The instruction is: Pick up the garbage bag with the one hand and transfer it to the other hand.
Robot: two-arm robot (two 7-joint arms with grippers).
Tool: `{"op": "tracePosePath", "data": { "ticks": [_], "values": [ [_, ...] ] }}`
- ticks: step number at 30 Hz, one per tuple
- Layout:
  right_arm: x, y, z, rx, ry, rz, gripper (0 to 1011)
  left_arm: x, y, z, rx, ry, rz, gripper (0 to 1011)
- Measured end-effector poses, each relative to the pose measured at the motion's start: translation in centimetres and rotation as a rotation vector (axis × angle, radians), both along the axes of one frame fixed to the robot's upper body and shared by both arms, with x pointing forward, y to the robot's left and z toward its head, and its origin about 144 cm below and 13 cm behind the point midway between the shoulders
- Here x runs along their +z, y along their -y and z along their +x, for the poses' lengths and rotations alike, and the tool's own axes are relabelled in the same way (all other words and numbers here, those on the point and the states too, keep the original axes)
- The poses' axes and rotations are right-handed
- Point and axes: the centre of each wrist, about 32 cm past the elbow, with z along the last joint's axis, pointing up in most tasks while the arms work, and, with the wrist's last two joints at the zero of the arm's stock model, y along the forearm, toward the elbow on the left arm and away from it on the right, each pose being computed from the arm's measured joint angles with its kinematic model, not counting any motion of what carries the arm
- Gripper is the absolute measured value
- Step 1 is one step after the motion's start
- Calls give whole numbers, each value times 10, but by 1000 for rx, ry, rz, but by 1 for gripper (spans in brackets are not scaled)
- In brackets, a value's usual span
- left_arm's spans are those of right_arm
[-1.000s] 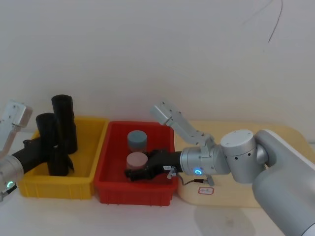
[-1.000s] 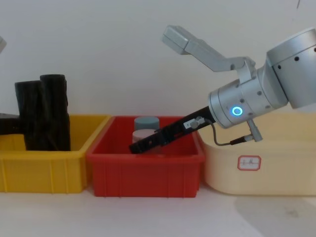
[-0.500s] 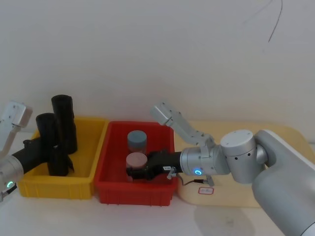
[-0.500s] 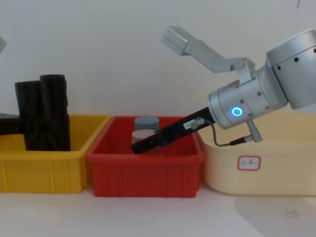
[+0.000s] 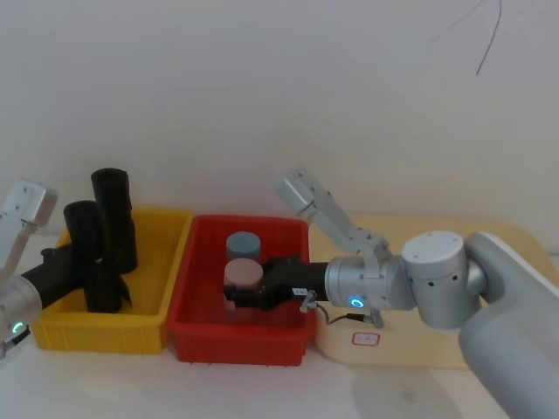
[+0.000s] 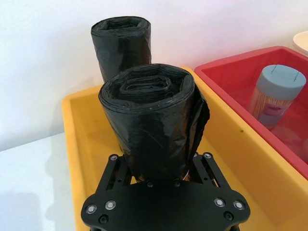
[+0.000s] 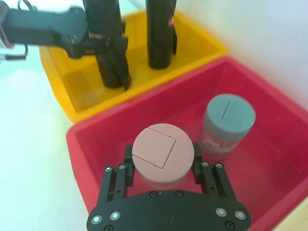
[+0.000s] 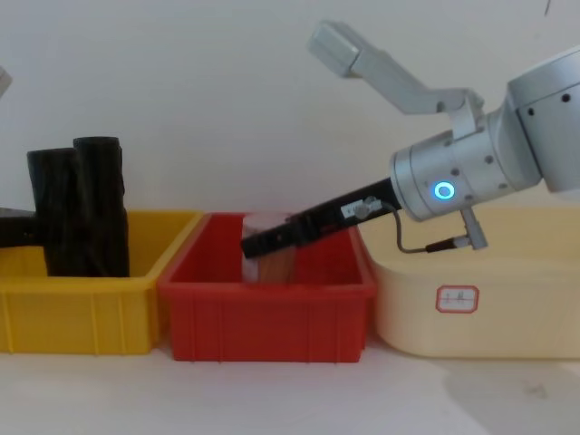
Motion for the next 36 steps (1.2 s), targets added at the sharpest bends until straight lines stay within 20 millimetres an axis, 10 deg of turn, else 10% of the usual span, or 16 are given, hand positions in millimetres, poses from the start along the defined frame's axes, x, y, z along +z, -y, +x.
{"op": "tracePosePath", "data": {
  "ticks": [36],
  "values": [
    [20,63,-109,-335,375,338,651,70,-2,-16,-3,336,-98,463]
  ]
}}
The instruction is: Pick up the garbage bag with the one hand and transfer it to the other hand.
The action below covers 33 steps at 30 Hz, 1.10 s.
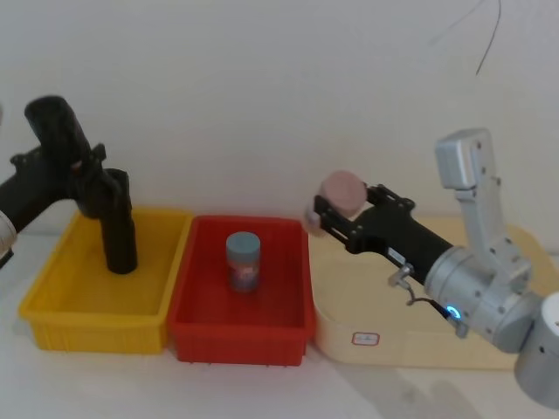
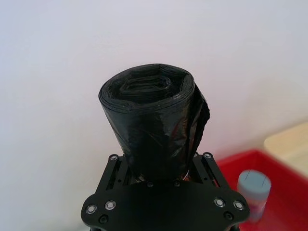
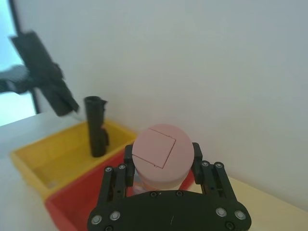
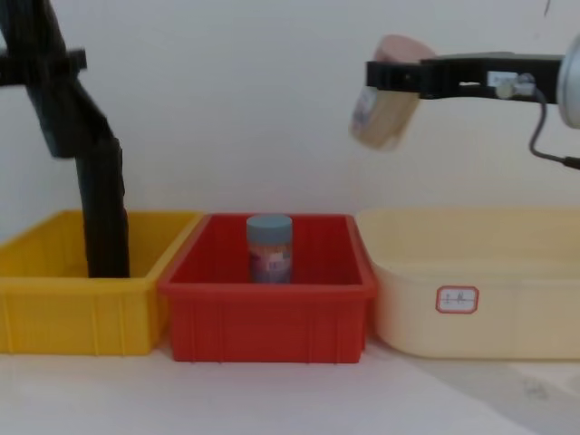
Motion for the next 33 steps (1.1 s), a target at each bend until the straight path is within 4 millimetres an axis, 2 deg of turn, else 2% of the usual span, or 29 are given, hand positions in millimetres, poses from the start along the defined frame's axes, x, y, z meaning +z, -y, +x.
{"op": "tracePosePath", "data": {
  "ticks": [11,17,33],
  "values": [
    [-13,14,-17,-172,-33,-14,651,23,-5,2,-130,100,-52,463],
    [-22,20,-19,-266,-78,-47,651,27,-9,6,-203,117,-64,463],
    [-39,27,14,-399,-185,-169,651,25,-16,31,-452,103,-82,463]
  ]
}}
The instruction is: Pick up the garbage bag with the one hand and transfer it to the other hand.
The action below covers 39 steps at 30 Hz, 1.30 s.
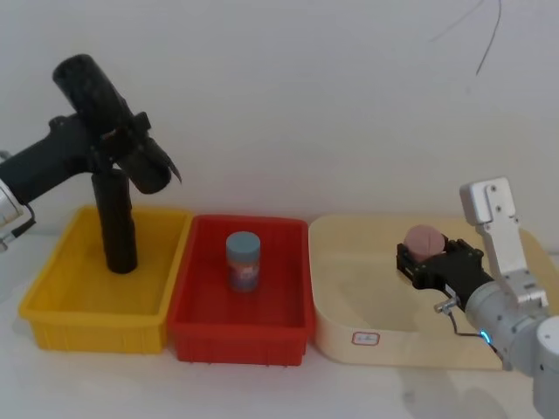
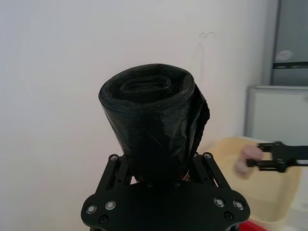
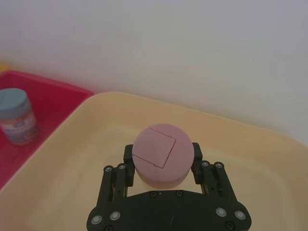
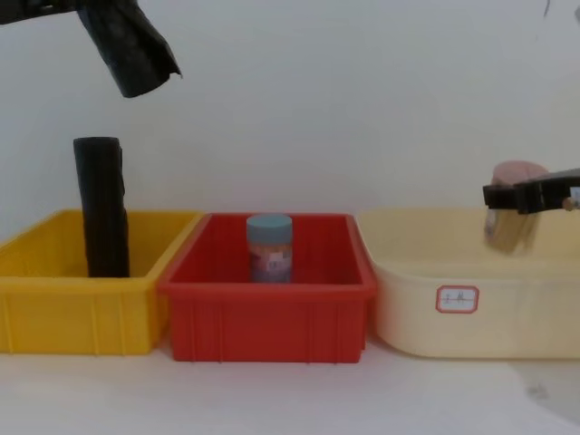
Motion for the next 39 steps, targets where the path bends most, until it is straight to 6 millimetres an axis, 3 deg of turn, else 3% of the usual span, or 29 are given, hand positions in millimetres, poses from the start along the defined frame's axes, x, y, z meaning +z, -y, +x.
{"op": "tracePosePath", "data": {
  "ticks": [4,17,39],
  "values": [
    [-1,1,8,-12,-14,-17,655,-3,-1,5,-41,-9,2,463],
    [-1,2,18,-29,-35,-41,1002,-6,-3,14,-119,-20,4,463],
    [-1,6,16,21,-13,-37,1000,-4,1,22,-168,-32,8,463]
  ]
}}
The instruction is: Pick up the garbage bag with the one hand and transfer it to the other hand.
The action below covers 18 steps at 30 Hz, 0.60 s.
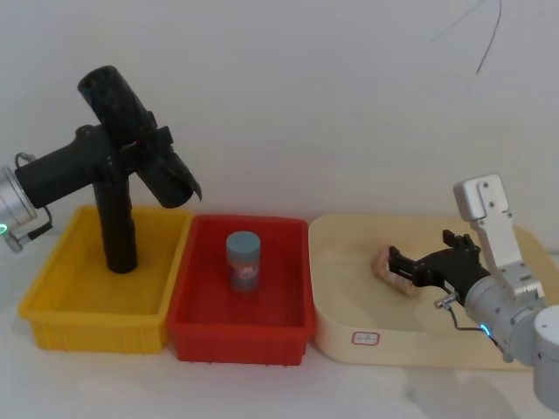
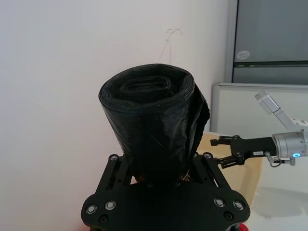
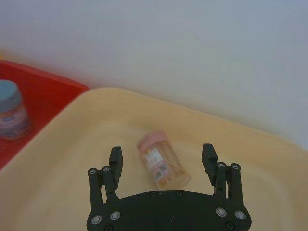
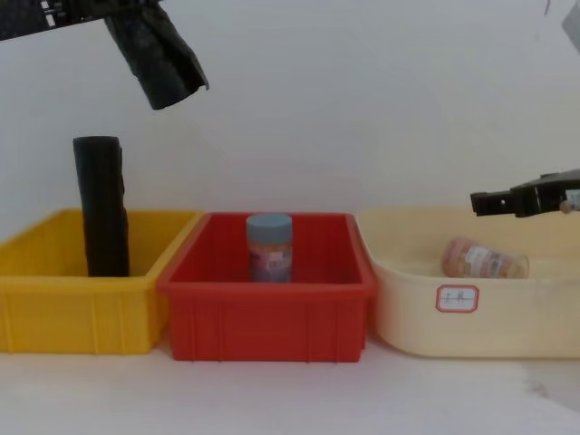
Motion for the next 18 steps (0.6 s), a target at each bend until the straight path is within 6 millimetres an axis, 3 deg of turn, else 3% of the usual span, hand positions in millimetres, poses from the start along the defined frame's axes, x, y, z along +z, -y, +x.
{"op": "tracePosePath", "data": {
  "ticks": [18],
  "values": [
    [17,-5,-9,224,94,48,999,18,19,36,-206,-97,61,463]
  ]
}}
